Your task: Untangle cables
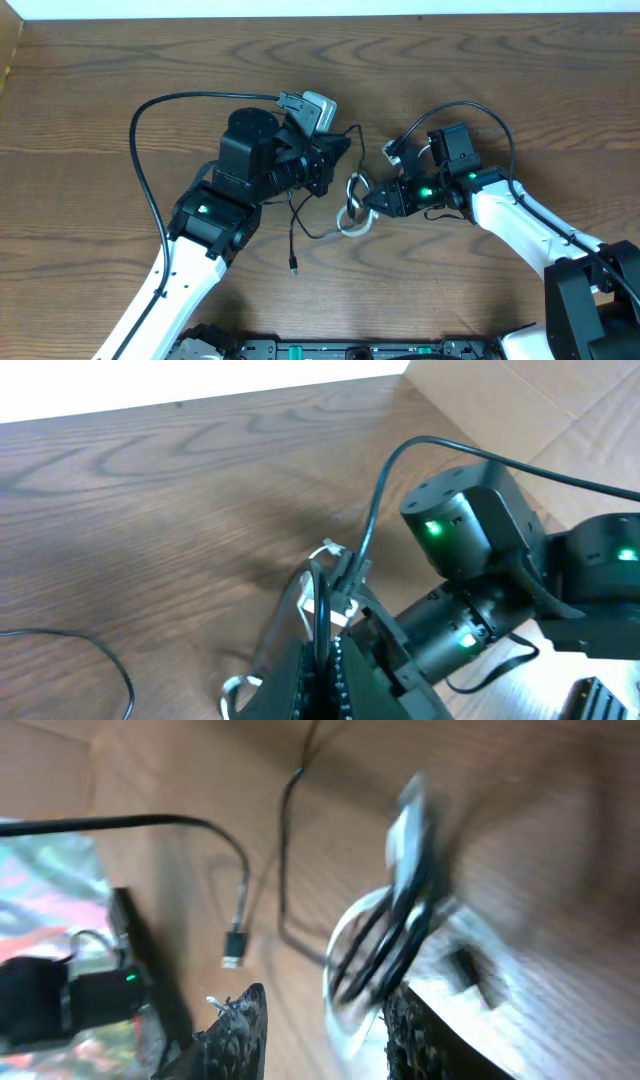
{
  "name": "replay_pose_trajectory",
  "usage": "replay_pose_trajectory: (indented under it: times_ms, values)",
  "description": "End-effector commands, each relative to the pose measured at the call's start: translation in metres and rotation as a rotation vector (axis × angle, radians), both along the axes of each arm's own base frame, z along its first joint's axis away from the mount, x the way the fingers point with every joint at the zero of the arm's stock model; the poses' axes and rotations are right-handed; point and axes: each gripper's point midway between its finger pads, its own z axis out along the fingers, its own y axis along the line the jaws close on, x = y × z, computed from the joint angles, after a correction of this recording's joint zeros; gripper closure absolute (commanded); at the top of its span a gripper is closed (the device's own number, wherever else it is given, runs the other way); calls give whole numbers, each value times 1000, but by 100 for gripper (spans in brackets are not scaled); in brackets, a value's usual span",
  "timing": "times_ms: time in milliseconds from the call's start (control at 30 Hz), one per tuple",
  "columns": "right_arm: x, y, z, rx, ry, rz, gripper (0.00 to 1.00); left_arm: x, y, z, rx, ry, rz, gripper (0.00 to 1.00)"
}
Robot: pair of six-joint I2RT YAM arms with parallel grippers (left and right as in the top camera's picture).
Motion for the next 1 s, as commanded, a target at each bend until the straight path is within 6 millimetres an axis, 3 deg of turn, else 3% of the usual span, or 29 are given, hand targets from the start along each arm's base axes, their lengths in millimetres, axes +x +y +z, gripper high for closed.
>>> replay_pose_trajectory:
  times_ms: [0, 167, 233, 333, 467, 667, 967]
  values:
    - [-10, 11, 11, 86, 29, 60, 66, 4, 2, 2, 20, -22, 17, 92]
    - [-6, 7, 5, 42, 14, 37, 70, 4, 2, 2, 19, -22, 17, 93]
    - [2, -1, -5, -28, -10, -2, 73, 4, 2, 2, 20, -22, 17, 93]
    - [17, -16, -19, -149, -61, -70, 69, 4, 2, 2, 19, -22, 16, 93]
    - [37, -30, -26, -249, -140, -140, 70, 4, 2, 2, 19, -21, 16, 93]
    - [54, -24, -14, -207, -210, -166, 71, 4, 2, 2, 19, -21, 16, 92]
    - [37, 2, -4, -108, -188, -75, 67, 4, 2, 1, 20, -20, 16, 93]
